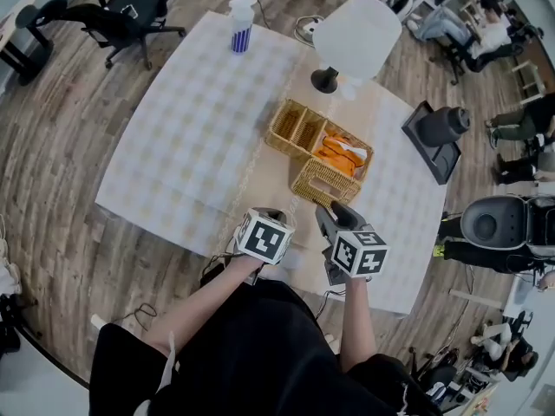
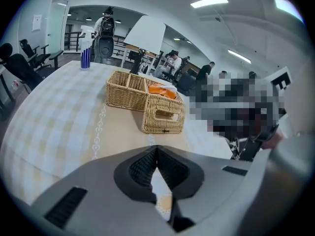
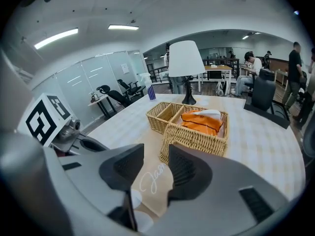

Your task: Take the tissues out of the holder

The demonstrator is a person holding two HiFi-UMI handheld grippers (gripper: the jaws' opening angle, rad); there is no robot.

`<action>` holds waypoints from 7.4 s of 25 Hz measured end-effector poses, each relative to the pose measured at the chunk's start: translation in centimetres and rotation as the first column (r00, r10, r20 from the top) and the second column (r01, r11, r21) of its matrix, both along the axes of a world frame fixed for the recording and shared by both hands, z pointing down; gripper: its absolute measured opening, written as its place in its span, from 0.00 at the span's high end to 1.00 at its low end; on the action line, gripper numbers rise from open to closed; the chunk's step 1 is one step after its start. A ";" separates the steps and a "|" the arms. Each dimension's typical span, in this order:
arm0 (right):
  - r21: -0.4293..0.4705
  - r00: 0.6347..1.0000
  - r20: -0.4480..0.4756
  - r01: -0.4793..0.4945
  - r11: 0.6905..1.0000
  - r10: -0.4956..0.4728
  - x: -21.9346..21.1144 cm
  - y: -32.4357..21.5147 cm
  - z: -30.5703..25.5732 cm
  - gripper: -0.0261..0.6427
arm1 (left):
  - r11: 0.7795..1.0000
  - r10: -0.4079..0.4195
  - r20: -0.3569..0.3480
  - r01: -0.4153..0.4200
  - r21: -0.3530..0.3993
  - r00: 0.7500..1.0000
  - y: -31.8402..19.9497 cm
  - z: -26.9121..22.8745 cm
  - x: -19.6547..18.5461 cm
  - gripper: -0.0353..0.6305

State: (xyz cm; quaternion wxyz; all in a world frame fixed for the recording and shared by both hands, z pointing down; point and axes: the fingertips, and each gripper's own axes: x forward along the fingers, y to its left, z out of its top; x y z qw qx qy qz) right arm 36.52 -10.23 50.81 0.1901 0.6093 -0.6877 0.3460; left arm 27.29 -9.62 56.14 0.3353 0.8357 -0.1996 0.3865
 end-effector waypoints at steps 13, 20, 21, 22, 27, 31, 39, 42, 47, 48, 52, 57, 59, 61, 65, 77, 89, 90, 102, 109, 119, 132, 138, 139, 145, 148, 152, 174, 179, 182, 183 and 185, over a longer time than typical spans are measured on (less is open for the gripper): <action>-0.025 0.995 -0.100 0.025 0.999 -0.027 2.2 -3.1 1.0 0.68 | 0.999 -0.030 0.015 0.031 -0.037 0.999 -1.1 1.5 -1.0 0.95; -0.025 0.988 -0.140 0.058 0.998 -0.061 2.8 -5.3 1.3 0.66 | 0.996 -0.076 0.014 0.077 -0.048 0.997 -2.3 2.1 -1.6 0.95; -0.024 0.988 -0.142 0.059 0.998 -0.062 3.0 -5.6 1.3 0.66 | 0.996 -0.081 0.015 0.081 -0.048 0.997 -2.4 2.1 -1.7 0.95; -0.021 0.988 -0.144 0.059 0.998 -0.061 3.2 -5.8 1.3 0.65 | 0.995 -0.085 0.016 0.085 -0.049 0.996 -2.6 2.2 -1.9 0.95; -0.022 0.984 -0.162 0.066 0.998 -0.069 4.4 -7.0 1.3 0.63 | 0.993 -0.103 0.026 0.105 -0.060 0.994 -3.1 2.5 -2.5 0.95; -0.027 0.981 -0.179 0.071 0.997 -0.074 5.5 -8.0 1.6 0.62 | 0.991 -0.114 0.032 0.116 -0.064 0.993 -3.6 2.9 -2.8 0.95; -0.042 0.973 -0.210 0.084 0.996 -0.091 6.6 -9.5 2.4 0.61 | 0.988 -0.129 0.037 0.132 -0.086 0.991 -4.1 3.6 -3.0 0.95; -0.045 0.970 -0.221 0.090 0.995 -0.097 6.9 -10.0 2.6 0.60 | 0.987 -0.128 0.040 0.132 -0.093 0.991 -4.2 3.7 -3.0 0.95; -0.052 0.955 -0.268 0.114 0.992 -0.124 7.6 -11.1 2.9 0.58 | 0.986 -0.131 0.051 0.135 -0.101 0.990 -4.2 4.4 -3.2 0.95; -0.056 0.950 -0.282 0.122 0.991 -0.133 7.8 -11.4 3.0 0.58 | 0.985 -0.131 0.054 0.136 -0.105 0.990 -4.2 4.4 -3.3 0.95; -0.081 0.932 -0.325 0.141 0.987 -0.160 8.8 -12.1 3.4 0.57 | 0.983 -0.132 0.063 0.138 -0.118 0.989 -4.0 4.7 -3.4 0.95; -0.105 0.920 -0.349 0.149 0.983 -0.177 10.2 -13.9 3.6 0.56 | 0.982 -0.138 0.064 0.145 -0.123 0.988 -5.3 4.6 -3.1 0.95; -0.115 0.918 -0.350 0.154 0.981 -0.185 10.2 -13.7 3.9 0.56 | 0.981 -0.141 0.066 0.148 -0.121 0.988 -5.0 4.8 -3.4 0.95; -0.128 0.914 -0.354 0.162 0.978 -0.198 10.6 -14.0 4.2 0.54 | 0.980 -0.143 0.068 0.151 -0.127 0.987 -5.2 4.9 -3.4 0.95; -0.150 0.899 -0.375 0.181 0.972 -0.225 10.6 -13.6 4.6 0.52 | 0.979 -0.147 0.068 0.155 -0.131 0.987 -4.6 5.2 -4.0 0.95; -0.250 0.847 -0.423 0.233 0.940 -0.322 11.5 -13.9 5.7 0.51 | 0.976 -0.157 0.071 0.166 -0.142 0.985 -4.3 5.6 -4.6 0.95; -0.339 0.829 -0.415 0.241 0.909 -0.375 12.1 -14.1 8.5 0.52 | 0.973 -0.163 0.081 0.173 -0.151 0.983 -3.9 6.3 -5.0 0.95; -0.343 0.828 -0.414 0.242 0.908 -0.377 12.1 -14.1 8.6 0.52 | 0.973 -0.164 0.081 0.175 -0.152 0.983 -3.9 6.3 -5.1 0.95; -0.373 0.841 -0.376 0.247 0.894 -0.389 11.6 -13.9 9.5 0.54 | 0.973 -0.159 0.082 0.170 -0.156 0.984 -3.9 6.4 -4.7 0.95; -0.398 0.826 -0.386 0.254 0.882 -0.412 11.6 -13.7 9.8 0.65 | 0.971 -0.166 0.085 0.178 -0.161 0.982 -3.7 6.5 -5.0 0.95; -0.409 0.800 -0.425 0.248 0.878 -0.424 11.8 -13.5 10.1 0.82 | 0.970 -0.171 0.083 0.183 -0.161 0.982 -3.5 6.7 -5.2 0.95; -0.367 0.788 -0.480 0.220 0.904 -0.387 12.1 -13.1 8.9 0.94 | 0.972 -0.157 0.082 0.169 -0.163 0.984 -2.7 6.7 -5.3 0.95; -0.345 0.783 -0.494 0.222 0.912 -0.377 12.0 -13.1 7.6 0.94 | 0.977 -0.134 0.075 0.144 -0.158 0.988 -2.2 6.4 -4.9 0.95; -0.338 0.783 -0.498 0.221 0.915 -0.373 12.0 -13.0 7.4 0.94 | 0.977 -0.130 0.074 0.141 -0.159 0.989 -2.0 6.4 -4.8 0.95; -0.303 0.777 -0.518 0.226 0.926 -0.359 12.0 -12.7 6.3 0.94 | 0.978 -0.147 0.063 0.154 -0.140 0.987 -2.0 6.0 -4.8 0.95; -0.286 0.787 -0.512 0.220 0.933 -0.343 11.9 -12.8 5.7 0.94 | 0.978 -0.158 0.058 0.164 -0.127 0.986 -2.2 5.7 -5.0 0.95; -0.273 0.785 -0.522 0.217 0.937 -0.334 11.8 -12.5 5.0 0.94 | 0.980 -0.147 0.054 0.153 -0.123 0.988 -1.9 5.4 -4.9 0.95; -0.146 0.779 -0.565 0.231 0.962 -0.273 10.3 -11.7 -1.0 0.94 | 0.989 -0.122 0.030 0.125 -0.085 0.992 0.0 3.9 -5.0 0.95; -0.121 0.776 -0.571 0.243 0.962 -0.268 9.7 -11.0 -2.5 0.94 | 0.991 -0.116 0.012 0.117 -0.069 0.993 0.7 2.7 -4.9 0.95; -0.109 0.774 -0.575 0.247 0.963 -0.264 9.4 -10.4 -3.0 0.94 | 0.992 -0.113 0.002 0.113 -0.057 0.994 1.1 2.2 -4.8 0.95; -0.107 0.773 -0.577 0.249 0.963 -0.264 9.3 -10.1 -3.2 0.94 | 0.992 -0.111 0.001 0.111 -0.054 0.994 1.3 2.1 -4.8 0.95; -0.105 0.771 -0.578 0.253 0.962 -0.266 9.0 -9.6 -3.3 0.94 | 0.993 -0.104 -0.003 0.103 -0.051 0.995 1.9 1.8 -4.8 0.95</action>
